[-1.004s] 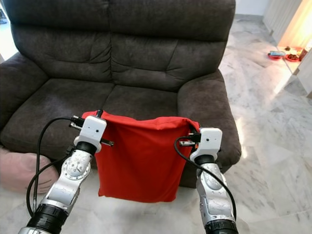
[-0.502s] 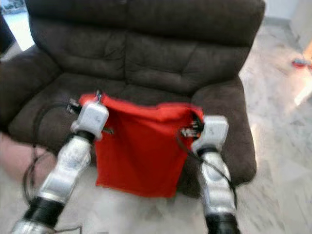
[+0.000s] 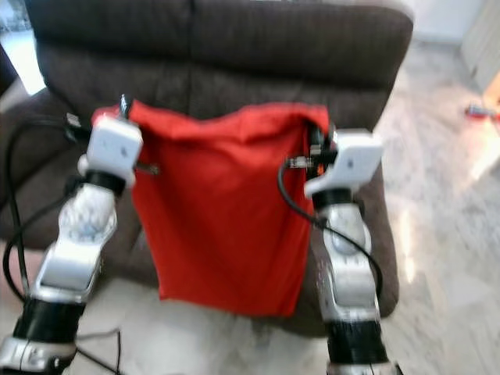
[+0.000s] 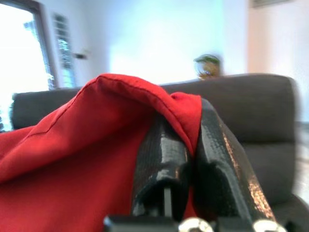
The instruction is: Move the pillow to the sofa from floor
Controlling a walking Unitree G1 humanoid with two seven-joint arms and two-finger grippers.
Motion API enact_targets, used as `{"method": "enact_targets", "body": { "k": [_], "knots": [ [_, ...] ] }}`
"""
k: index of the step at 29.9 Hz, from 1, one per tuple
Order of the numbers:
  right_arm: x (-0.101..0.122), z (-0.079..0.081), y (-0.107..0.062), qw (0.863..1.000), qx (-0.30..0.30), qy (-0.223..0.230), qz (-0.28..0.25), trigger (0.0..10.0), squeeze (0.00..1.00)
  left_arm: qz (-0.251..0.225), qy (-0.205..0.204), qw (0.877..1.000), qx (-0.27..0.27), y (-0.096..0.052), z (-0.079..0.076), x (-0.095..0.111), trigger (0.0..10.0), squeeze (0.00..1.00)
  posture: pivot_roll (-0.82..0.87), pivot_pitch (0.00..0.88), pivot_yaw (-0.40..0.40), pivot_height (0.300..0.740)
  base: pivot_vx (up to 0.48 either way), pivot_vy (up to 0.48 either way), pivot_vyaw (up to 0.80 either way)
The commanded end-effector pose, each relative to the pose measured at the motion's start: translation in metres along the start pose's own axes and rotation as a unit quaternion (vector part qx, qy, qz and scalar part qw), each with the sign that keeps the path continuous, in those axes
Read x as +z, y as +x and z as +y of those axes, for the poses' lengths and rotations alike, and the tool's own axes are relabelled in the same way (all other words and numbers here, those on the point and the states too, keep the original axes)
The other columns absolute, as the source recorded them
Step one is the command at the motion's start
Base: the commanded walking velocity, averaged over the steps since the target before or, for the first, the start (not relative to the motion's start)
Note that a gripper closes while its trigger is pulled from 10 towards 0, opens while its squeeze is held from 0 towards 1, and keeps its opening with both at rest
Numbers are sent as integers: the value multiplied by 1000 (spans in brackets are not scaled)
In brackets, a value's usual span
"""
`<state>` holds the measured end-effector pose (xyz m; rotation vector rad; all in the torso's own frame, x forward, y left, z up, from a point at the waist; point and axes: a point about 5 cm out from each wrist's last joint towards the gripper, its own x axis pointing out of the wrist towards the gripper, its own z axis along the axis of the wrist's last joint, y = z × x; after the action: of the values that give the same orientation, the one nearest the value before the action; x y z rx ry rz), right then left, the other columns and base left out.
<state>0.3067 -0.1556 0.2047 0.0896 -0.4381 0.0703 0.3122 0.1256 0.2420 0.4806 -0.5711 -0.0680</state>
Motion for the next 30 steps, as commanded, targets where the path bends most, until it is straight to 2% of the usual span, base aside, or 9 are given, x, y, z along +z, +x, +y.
{"method": "enact_targets", "body": {
  "k": [1, 11, 16, 22, 30],
  "knots": [
    [11, 6, 4, 1000, 9, 8, -20, 10000, 0, -65, 20, 997, 20, 8, 14, 29, 10000, 0, 127, 51, -27, 740, 292, 0, 0],
    [14, 14, 4, 1000, 19, 17, -14, 10000, 0, -62, 29, 997, 27, 10, 19, 31, 10000, 0, 129, 51, -28, 740, 295, 0, 0],
    [19, 25, 6, 998, 50, 11, -22, 10000, 0, -66, 32, 997, 26, 10, 20, 34, 10000, 0, 131, 47, -30, 740, 295, 0, 0],
    [18, 26, 5, 998, 54, 15, -15, 10000, 0, -68, 33, 997, 28, 11, 22, 36, 10000, 0, 130, 47, -30, 740, 296, 0, 579],
    [21, 28, 5, 998, 67, 6, -21, 10000, 0, -72, 38, 996, 27, 11, 21, 37, 10000, 0, 131, 54, -31, 740, 294, 0, 130]
  ]
}}
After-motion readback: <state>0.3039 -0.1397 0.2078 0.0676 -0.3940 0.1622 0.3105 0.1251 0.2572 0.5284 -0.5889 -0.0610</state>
